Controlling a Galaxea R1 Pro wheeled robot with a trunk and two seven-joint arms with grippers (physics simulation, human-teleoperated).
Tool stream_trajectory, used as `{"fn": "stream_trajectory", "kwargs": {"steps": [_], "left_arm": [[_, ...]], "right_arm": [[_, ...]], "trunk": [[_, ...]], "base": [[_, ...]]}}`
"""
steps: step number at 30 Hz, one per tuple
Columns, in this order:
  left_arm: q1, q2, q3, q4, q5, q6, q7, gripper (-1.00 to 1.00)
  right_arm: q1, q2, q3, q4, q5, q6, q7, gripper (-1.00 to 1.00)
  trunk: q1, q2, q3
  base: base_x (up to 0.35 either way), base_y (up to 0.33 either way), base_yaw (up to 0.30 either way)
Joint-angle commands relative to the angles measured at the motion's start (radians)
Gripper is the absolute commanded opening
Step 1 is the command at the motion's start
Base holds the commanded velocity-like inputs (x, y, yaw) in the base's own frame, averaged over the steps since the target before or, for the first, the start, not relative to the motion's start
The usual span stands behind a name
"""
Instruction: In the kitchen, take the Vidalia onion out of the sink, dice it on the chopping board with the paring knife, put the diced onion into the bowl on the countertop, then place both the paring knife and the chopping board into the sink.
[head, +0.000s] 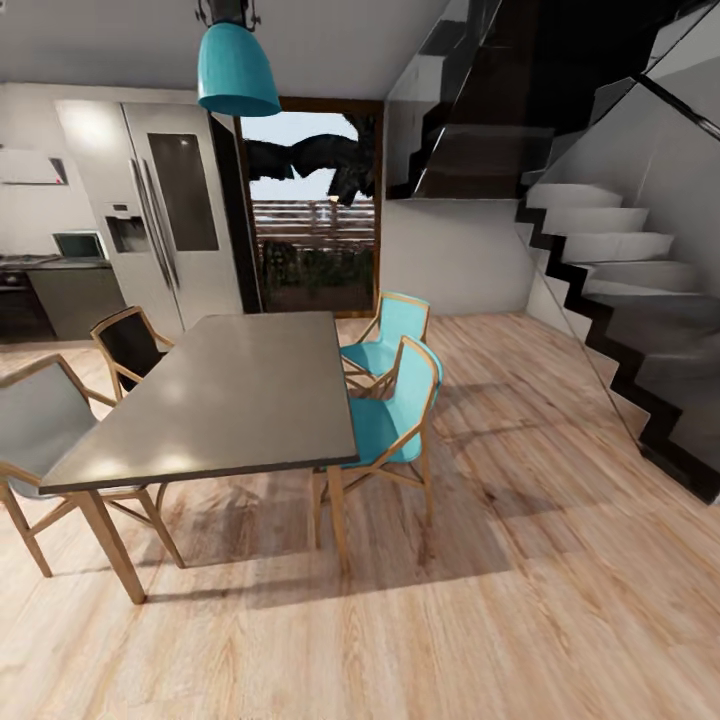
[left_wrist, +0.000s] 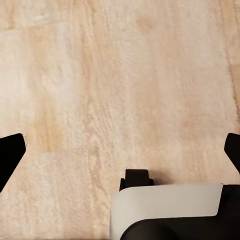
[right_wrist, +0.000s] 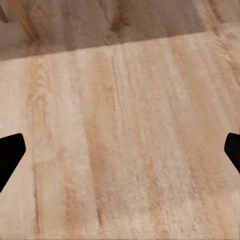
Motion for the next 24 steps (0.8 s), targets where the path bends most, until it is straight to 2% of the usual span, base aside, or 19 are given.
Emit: {"fn": "stream_trajectory", "kwargs": {"steps": [1,24], "left_arm": [[0.0,0.0,0.001,-0.001,0.001,-0.002,0.0,1.0],[0.0,-0.007,-0.001,0.005,0.005,-0.002,0.0,1.0]], "right_arm": [[0.0,0.0,0.0,0.001,0.0,-0.003,-0.003,1.0],[-0.001,-0.001,0.001,0.002,0.0,-0.003,-0.004,1.0]], "trunk": [[0.0,0.0,-0.001],[0.0,0.0,-0.014]], "base": [[0.0,0.0,0.275],[0.0,0.0,0.275]]}}
